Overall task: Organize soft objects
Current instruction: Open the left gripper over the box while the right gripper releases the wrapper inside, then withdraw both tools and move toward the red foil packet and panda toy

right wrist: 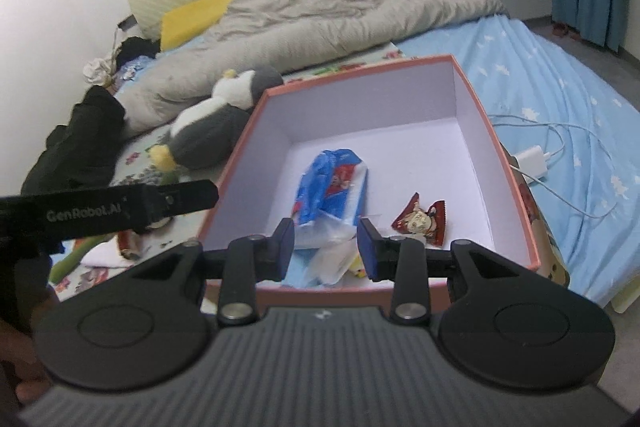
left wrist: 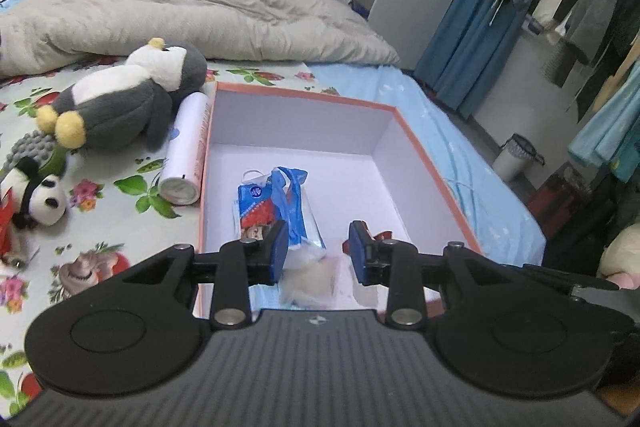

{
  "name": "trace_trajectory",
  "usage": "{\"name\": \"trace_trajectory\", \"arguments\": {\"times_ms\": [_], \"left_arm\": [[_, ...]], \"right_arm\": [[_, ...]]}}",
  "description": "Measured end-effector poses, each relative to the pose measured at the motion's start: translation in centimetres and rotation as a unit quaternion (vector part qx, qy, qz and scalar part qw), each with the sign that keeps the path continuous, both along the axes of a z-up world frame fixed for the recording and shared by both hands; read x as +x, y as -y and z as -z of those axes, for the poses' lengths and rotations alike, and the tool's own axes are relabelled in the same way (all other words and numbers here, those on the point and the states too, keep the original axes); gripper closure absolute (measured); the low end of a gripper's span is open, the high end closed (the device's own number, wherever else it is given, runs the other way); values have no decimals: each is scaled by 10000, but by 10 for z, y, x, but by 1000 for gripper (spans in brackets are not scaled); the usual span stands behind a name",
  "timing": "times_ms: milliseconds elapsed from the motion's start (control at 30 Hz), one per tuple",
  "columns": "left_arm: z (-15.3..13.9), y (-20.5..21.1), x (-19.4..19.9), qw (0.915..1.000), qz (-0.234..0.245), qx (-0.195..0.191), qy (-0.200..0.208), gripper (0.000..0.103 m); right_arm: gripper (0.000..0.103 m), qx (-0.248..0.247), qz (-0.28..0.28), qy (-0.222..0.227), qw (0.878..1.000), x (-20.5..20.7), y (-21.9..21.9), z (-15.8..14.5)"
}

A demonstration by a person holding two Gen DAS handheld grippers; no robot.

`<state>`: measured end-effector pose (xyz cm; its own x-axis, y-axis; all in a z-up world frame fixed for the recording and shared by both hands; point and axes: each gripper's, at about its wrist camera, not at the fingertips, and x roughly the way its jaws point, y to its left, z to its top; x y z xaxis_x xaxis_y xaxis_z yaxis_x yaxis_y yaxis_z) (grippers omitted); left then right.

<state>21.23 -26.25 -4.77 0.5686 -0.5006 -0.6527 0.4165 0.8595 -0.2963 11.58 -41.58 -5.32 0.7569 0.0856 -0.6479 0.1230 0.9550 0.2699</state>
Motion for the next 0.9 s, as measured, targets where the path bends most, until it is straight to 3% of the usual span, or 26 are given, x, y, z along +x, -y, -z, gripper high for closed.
{"name": "trace_trajectory", "arguments": {"times_ms": [500, 900], "left_arm": [[-14, -100, -93, 9976, -580, -212, 306, 65], [4, -166, -135, 9929, -1140, -216, 262, 65]], "right_arm": [[65, -178, -528, 323, 9979, -64, -72, -13], [65, -148, -1110, 354, 9931, -91, -129, 1]]}}
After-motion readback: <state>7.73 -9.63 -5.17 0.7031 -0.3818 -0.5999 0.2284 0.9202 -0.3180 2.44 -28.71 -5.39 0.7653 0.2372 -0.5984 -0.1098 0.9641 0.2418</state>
